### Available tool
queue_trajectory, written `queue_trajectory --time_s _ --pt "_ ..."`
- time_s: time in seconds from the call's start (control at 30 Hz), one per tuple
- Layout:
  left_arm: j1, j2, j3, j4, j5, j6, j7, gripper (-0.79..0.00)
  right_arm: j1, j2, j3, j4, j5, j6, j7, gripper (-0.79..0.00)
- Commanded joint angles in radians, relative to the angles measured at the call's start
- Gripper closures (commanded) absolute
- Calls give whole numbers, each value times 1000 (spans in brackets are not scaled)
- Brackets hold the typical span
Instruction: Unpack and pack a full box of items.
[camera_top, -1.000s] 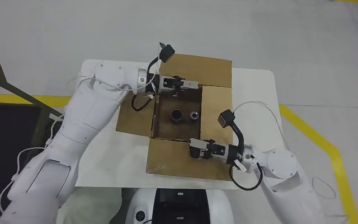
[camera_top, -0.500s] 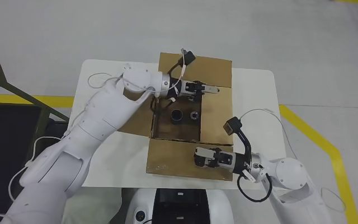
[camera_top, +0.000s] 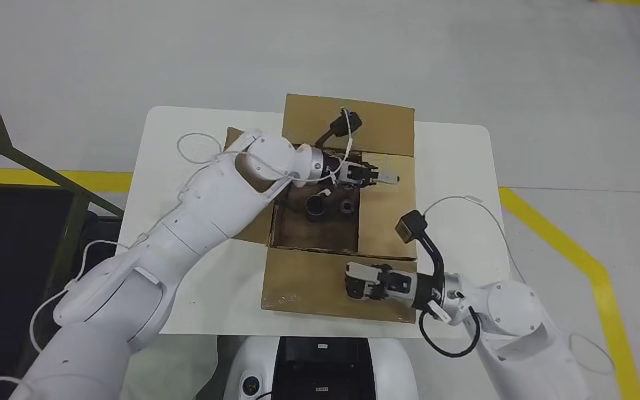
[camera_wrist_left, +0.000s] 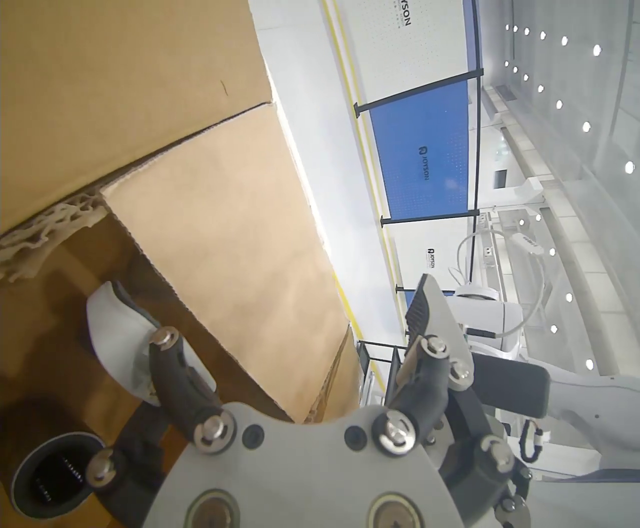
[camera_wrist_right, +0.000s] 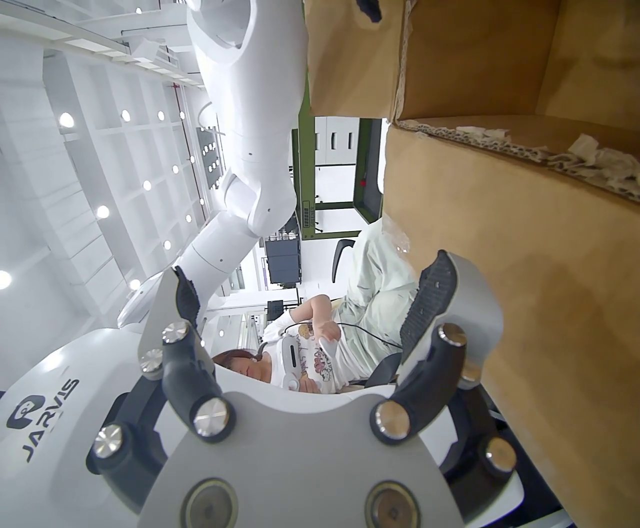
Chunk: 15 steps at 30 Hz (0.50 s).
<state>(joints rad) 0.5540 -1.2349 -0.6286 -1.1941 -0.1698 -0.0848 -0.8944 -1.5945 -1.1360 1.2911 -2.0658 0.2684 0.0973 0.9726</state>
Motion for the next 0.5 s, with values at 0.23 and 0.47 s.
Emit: queue_trajectory --time_s 0.23,0.47 --pt "6 -30 -19 35 -81 -69 44 -785 4 6 -8 8 7 20 -18 -785" --pt "23 -21 -102 -6 -174 -113 5 -785 11 10 -8 26 21 49 -49 -785"
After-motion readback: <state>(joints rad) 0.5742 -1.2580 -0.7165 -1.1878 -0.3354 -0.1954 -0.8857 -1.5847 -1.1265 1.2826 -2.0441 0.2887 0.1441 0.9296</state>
